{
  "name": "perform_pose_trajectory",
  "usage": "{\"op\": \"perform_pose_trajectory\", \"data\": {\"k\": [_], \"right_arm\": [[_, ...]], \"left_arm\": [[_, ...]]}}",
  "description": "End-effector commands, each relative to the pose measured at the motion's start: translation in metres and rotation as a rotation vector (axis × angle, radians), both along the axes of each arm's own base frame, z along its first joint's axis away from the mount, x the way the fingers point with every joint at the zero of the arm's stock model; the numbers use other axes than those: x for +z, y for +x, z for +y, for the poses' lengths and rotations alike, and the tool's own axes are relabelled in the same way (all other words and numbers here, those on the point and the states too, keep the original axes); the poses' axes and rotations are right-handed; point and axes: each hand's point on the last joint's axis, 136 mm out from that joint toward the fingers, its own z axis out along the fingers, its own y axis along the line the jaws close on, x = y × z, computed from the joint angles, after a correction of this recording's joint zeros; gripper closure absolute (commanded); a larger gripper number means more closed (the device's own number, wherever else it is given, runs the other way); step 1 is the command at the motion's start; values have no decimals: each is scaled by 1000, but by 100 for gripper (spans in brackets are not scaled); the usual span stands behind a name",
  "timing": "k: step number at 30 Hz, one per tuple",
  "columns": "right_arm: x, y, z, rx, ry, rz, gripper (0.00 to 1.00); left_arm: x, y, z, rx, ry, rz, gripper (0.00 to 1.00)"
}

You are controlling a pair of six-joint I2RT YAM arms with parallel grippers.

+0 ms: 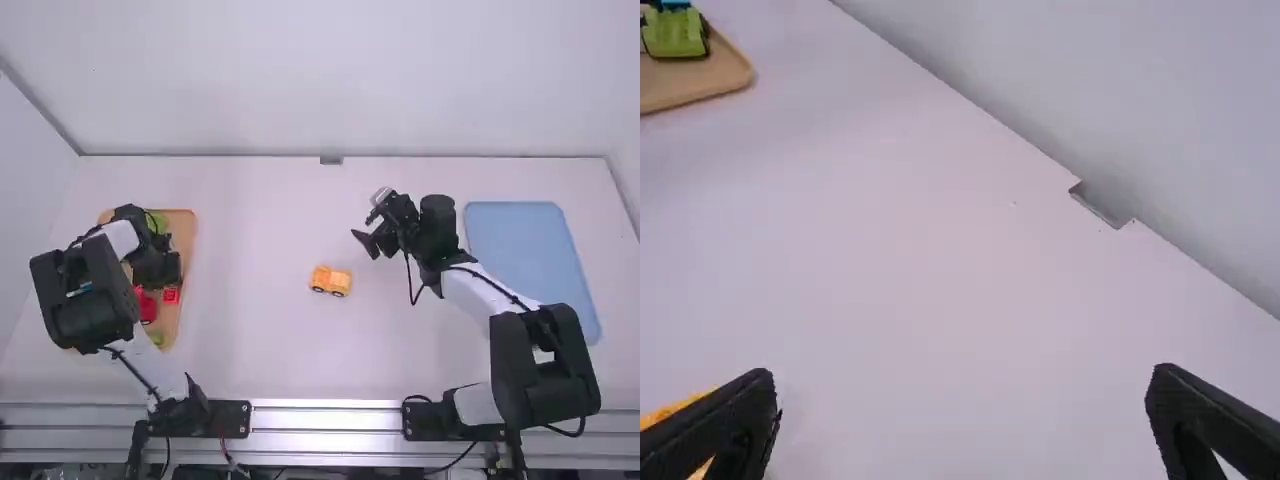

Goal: Assemble lego blocks to make yellow taxi

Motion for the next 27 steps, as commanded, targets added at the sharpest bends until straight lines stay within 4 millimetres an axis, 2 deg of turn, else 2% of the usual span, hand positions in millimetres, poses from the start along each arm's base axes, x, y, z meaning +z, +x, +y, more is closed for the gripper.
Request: {"op": "perform_pose_trajectory", "data": {"k": [1,10,14,19,20,22,24,26,27], "right_arm": [[10,-3,2,8,9,-23,2],[10,-3,2,8,8,-23,2],[11,-3,2,7,10,-27,2],[13,-2,3,7,24,-29,2],[16,-5,6,20,54,-14,2],[21,-10,14,65,101,-3,2],[38,-25,30,199,177,-25,2],[47,-31,36,252,204,-53,2],[57,-33,40,289,227,-86,2]], "left_arm": [[4,-3,-2,-8,-12,-7,67],[6,-2,8,73,49,6,71],[19,0,11,96,61,-7,75],[58,5,11,128,94,-107,78],[73,8,9,125,94,-157,80],[85,10,3,111,87,-207,80],[115,18,-22,-2,48,-353,76],[131,24,-39,-87,20,-446,76],[147,29,-60,-180,-17,-547,75]]}}
